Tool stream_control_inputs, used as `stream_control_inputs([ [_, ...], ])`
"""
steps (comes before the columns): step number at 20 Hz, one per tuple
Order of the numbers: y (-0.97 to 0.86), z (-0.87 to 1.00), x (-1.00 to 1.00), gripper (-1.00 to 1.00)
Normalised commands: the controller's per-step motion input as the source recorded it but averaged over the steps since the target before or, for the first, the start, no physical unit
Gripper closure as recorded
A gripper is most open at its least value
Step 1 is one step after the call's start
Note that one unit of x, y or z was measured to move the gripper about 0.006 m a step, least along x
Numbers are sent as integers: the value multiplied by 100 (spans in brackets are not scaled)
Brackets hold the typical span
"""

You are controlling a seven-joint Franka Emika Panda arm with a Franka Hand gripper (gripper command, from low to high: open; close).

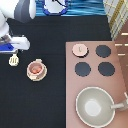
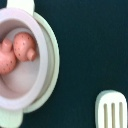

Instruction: Take the lid off the pot, put the pot on the plate, and use the tool to push the pot to the front of the table.

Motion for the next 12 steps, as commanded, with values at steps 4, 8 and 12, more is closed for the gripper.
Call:
stream_control_inputs([
  [4,-46,-5,-71,-100],
  [8,-58,-23,-74,-100],
  [12,-65,-29,-64,-100],
])
